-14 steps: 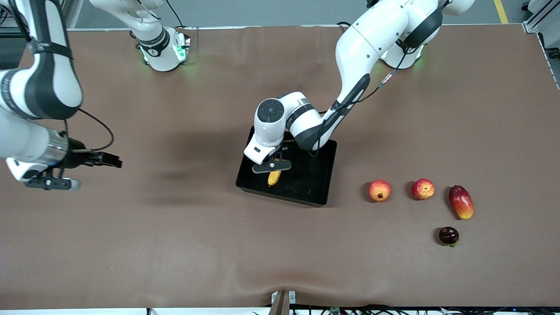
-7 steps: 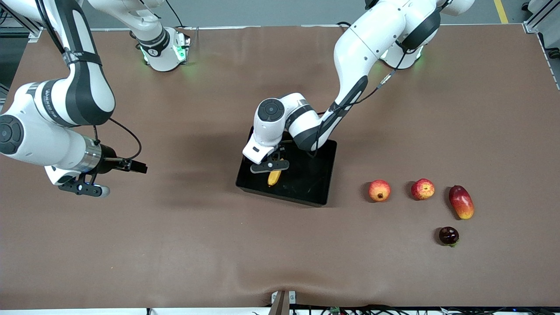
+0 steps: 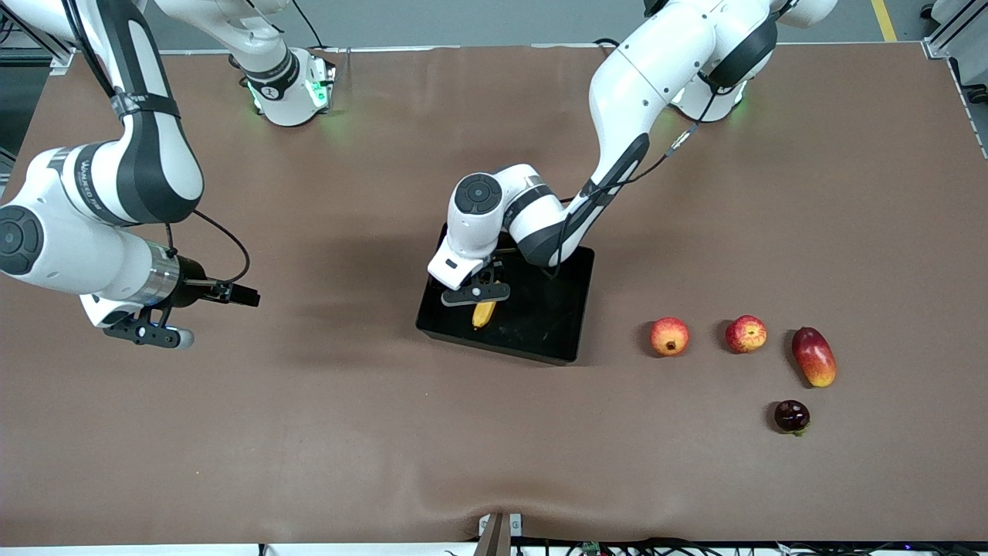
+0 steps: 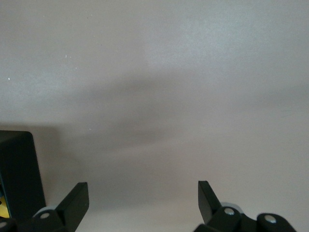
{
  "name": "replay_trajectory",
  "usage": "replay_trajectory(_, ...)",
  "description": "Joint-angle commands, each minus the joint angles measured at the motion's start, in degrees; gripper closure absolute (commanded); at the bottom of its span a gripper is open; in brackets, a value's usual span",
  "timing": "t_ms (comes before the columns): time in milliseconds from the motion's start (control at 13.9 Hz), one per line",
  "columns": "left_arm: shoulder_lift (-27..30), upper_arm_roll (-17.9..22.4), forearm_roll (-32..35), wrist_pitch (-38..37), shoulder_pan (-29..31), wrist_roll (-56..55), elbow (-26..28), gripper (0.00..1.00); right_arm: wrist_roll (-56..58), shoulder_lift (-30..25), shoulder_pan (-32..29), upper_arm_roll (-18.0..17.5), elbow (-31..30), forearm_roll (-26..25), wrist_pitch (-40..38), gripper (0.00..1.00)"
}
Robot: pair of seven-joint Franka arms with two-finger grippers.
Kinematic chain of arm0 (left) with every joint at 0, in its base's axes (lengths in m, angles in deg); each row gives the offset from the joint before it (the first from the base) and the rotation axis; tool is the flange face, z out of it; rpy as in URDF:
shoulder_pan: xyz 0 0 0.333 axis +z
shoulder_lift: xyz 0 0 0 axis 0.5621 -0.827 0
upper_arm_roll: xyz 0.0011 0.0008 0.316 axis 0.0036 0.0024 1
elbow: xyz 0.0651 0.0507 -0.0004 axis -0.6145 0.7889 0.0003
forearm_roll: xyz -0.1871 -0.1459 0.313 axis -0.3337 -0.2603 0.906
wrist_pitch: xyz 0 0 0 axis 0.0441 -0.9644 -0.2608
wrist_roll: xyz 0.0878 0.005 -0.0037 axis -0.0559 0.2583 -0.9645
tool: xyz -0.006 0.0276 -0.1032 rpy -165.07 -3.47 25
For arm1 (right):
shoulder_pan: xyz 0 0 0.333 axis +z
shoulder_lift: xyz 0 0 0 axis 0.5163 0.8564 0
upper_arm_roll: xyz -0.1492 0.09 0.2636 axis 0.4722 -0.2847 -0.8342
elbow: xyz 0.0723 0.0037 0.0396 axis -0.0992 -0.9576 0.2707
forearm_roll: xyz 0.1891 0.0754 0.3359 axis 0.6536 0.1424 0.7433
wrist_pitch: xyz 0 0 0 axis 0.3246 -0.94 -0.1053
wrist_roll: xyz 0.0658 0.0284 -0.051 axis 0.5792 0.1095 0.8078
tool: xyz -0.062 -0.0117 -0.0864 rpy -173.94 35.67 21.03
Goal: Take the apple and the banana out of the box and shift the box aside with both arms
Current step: 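Grasp the banana with the left gripper while the right gripper reaches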
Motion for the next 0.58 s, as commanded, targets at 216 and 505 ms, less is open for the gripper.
replay_trajectory(216, 1.40, 0.65, 3.21, -3.76, 0.79, 1.32, -0.47, 0.00, -0.80, 0.65, 0.80, 0.04, -0.19, 0.91, 0.34, 0.00)
replay_trajectory(505, 2.02, 0.65, 3.21, -7.12, 1.40, 2.83, -0.13, 0.00, -0.80, 1.00, 0.80, 0.04, -0.63, 1.53, 0.52, 0.00)
